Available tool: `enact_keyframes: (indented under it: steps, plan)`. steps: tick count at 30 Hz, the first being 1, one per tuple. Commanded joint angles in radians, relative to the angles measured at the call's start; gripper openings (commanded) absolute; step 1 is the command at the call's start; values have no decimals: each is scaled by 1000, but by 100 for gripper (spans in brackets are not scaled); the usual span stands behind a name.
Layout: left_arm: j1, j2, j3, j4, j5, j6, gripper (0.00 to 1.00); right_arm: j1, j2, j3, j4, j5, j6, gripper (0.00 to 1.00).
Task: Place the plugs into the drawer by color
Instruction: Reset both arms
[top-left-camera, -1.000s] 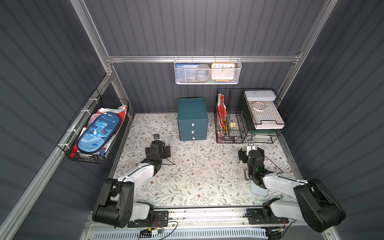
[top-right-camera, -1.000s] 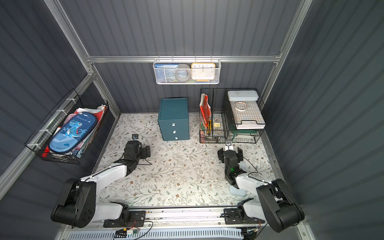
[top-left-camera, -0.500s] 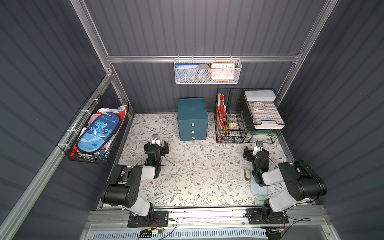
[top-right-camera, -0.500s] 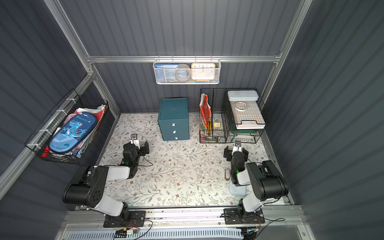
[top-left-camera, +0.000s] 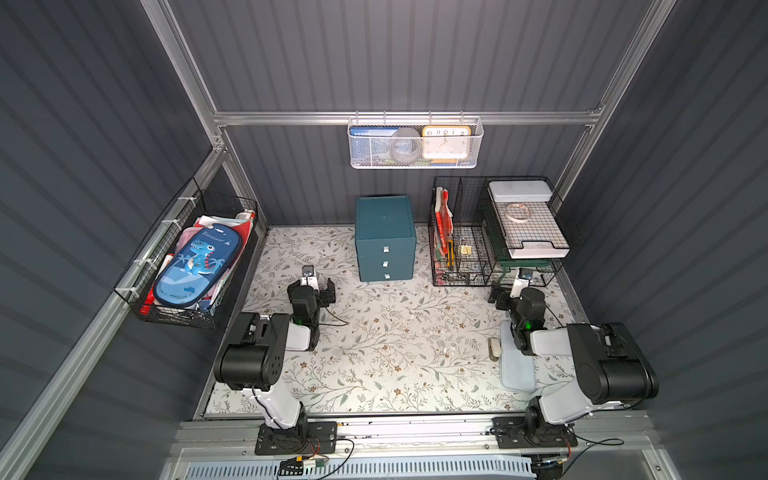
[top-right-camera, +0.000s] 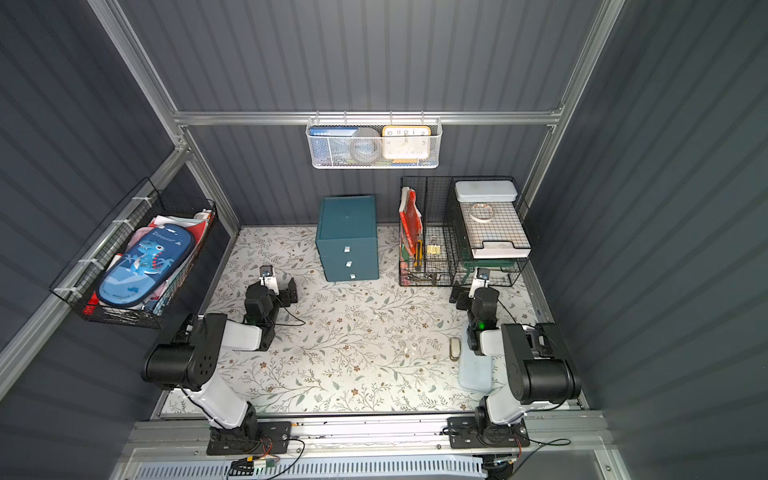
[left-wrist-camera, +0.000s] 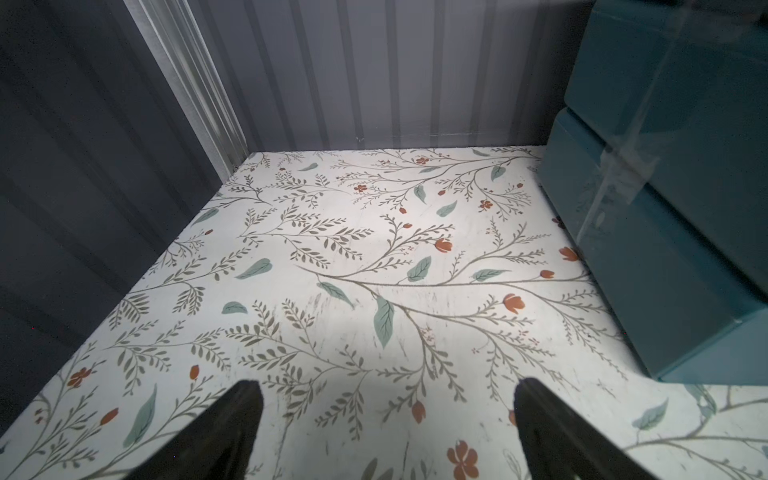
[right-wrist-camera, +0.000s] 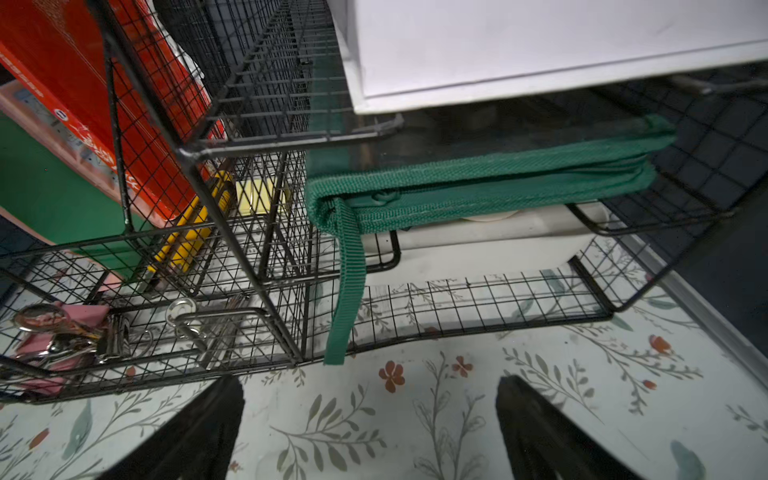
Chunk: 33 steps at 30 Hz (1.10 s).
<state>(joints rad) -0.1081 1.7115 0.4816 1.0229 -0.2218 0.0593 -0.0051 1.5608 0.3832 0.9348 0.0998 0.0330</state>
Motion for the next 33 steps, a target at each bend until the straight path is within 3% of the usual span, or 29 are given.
enact_keyframes:
  steps: [1,13,19,33]
  plan:
    - [5,-1,9,-24,41,-15,99,-6,3,2,1,-23,7,99]
    - [5,-1,9,-25,34,-18,99,-1,5,-3,12,-42,-4,99]
    - [22,2,15,-31,145,7,99,-1,5,-3,13,-45,-4,99]
    - [28,1,14,-29,154,5,99,-21,5,1,5,-78,12,99]
